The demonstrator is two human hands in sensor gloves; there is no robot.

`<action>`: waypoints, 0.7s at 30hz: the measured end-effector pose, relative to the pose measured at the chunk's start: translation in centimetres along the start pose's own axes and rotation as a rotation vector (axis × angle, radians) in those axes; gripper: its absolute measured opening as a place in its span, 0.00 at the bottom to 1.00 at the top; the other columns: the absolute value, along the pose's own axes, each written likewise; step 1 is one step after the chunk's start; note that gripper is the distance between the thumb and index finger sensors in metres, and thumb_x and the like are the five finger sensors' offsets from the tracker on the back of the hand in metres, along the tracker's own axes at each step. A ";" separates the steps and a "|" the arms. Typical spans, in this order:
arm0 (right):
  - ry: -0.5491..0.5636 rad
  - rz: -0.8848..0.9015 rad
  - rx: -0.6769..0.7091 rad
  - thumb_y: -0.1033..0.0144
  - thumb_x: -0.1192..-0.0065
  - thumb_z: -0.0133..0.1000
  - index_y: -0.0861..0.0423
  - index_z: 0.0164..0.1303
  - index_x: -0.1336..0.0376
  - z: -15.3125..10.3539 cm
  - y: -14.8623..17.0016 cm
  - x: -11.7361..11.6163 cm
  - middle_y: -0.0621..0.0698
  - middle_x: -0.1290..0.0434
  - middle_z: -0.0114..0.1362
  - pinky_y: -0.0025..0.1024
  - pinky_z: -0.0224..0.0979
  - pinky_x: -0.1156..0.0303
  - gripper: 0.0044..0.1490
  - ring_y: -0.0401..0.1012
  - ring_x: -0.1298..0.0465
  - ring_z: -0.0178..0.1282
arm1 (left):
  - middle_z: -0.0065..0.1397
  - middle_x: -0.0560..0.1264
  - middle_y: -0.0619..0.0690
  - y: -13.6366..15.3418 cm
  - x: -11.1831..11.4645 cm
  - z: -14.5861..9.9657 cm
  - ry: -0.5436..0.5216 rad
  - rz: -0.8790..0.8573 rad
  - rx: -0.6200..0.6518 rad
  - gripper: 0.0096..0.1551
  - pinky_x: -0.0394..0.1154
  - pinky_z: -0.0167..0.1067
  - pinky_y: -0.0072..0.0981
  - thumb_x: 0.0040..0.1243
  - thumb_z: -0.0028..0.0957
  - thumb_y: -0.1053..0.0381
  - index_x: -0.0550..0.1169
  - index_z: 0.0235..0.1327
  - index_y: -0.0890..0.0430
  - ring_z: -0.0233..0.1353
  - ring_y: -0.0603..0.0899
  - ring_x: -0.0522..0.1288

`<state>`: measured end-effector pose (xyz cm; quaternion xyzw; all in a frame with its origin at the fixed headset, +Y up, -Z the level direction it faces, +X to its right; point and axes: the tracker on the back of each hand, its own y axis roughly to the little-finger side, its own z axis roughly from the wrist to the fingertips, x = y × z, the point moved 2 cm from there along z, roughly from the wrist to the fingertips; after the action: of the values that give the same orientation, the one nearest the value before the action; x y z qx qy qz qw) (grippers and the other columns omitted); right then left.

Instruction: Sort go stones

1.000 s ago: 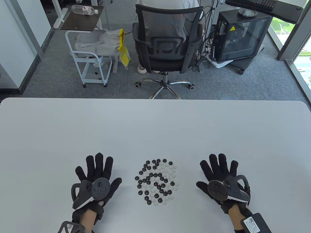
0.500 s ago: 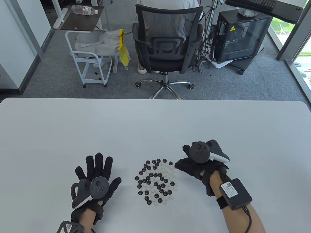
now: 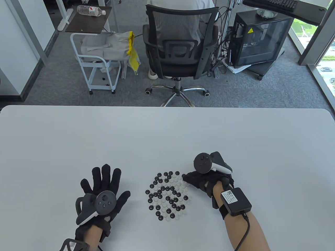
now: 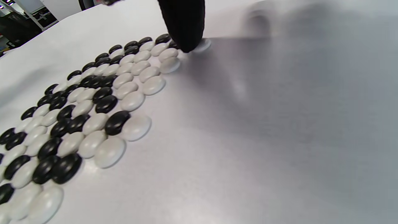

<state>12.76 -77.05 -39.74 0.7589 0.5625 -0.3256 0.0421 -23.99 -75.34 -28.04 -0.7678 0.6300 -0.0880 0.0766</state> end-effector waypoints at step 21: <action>0.101 0.159 -0.283 0.47 0.53 0.70 0.65 0.81 0.35 -8.0 10.3 4.4 0.82 0.60 0.87 0.93 0.65 0.65 0.42 0.81 0.68 0.78 | 0.89 0.31 0.70 0.4 -0.1 0.2 0.014 -0.025 -0.019 0.52 0.30 0.58 0.89 0.45 0.66 0.31 0.40 0.89 0.55 0.82 0.80 0.28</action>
<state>26.13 -73.75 -38.94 0.8030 0.5422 -0.2001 0.1458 -24.32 -75.33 -28.30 -0.7755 0.6218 -0.0885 0.0637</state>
